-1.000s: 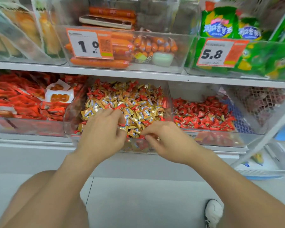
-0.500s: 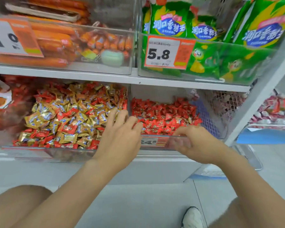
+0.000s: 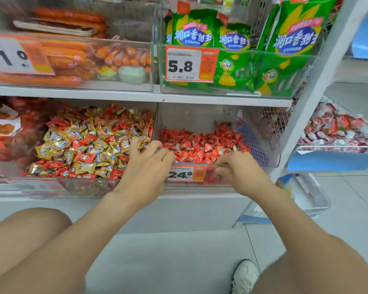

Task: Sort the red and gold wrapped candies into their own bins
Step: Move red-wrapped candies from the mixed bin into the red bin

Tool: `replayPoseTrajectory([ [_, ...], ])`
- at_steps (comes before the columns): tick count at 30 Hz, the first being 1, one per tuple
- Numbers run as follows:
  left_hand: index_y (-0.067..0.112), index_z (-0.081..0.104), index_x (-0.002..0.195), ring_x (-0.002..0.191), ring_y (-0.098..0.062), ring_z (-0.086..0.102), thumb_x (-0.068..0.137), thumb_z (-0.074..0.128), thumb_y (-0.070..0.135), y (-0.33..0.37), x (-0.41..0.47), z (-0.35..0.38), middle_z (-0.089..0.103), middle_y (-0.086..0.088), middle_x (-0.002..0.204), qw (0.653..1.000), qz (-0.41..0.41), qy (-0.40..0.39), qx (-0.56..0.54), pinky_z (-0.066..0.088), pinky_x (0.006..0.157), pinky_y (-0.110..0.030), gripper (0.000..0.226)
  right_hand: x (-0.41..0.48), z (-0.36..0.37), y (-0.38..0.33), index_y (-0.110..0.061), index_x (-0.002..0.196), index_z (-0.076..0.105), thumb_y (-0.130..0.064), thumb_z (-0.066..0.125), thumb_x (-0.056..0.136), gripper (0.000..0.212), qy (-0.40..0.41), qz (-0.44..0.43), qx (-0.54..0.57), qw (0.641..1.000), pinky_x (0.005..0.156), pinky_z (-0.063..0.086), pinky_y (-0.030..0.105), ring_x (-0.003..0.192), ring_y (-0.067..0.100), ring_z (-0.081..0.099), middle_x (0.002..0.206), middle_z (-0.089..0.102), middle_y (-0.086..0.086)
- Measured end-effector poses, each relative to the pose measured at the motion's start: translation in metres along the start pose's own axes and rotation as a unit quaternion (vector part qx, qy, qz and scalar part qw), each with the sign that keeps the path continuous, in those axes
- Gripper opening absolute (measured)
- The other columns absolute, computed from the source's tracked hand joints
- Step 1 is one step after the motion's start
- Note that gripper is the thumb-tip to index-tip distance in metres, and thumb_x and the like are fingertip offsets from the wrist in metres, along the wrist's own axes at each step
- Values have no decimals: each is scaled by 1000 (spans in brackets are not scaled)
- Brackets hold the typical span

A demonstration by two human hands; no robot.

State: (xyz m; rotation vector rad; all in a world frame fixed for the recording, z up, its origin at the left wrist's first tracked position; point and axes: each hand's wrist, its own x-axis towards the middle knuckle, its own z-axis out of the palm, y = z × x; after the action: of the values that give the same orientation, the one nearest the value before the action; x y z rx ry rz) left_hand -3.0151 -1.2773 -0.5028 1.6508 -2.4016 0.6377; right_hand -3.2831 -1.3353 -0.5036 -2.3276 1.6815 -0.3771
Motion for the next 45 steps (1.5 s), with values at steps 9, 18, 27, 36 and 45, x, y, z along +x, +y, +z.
replayPoseTrajectory([
  [9, 32, 69, 102, 113, -17, 51, 85, 75, 18, -5, -39, -11, 64, 17, 99, 980, 23, 29, -193, 32, 95, -37, 23, -37, -4, -15, -26, 99, 75, -11, 66, 89, 20, -60, -10, -14, 998, 87, 57, 42, 91, 18, 69, 95, 75, -6],
  [18, 28, 61, 104, 102, -26, 53, 96, 66, 36, -57, -77, -8, 59, 5, 102, 972, -177, -53, -143, 47, 82, -42, 13, -19, 40, -130, -25, 139, 61, -55, 60, 93, 54, 1, -82, 160, 984, 87, 59, 39, 91, 12, 72, 101, 76, -12],
  [27, 31, 46, 93, 89, -18, 42, 92, 71, 11, -63, -78, 4, 53, 12, 91, 971, -153, -61, -174, 38, 71, -37, 32, -13, 68, -159, -22, 112, 54, -51, 55, 95, 33, 74, -79, 18, 994, 57, 46, 40, 69, 29, 60, 69, 62, -2],
  [36, 34, 60, 97, 92, -17, 57, 93, 64, 23, -54, -68, -21, 61, 15, 91, 953, -190, -60, -227, 53, 71, -38, 12, -7, 38, -137, -20, 127, 65, -29, 44, 94, 40, 7, -134, 80, 988, 67, 56, 37, 59, 18, 59, 67, 66, -6],
  [45, 32, 44, 109, 73, -12, 56, 97, 61, 43, -25, -18, -26, 55, 13, 87, 929, -219, 23, -299, 47, 58, -37, 23, 90, 27, -72, -16, 108, 80, 1, 52, 97, 34, -19, -37, 49, 998, 101, 57, 37, 102, 20, 72, 106, 78, 3],
])
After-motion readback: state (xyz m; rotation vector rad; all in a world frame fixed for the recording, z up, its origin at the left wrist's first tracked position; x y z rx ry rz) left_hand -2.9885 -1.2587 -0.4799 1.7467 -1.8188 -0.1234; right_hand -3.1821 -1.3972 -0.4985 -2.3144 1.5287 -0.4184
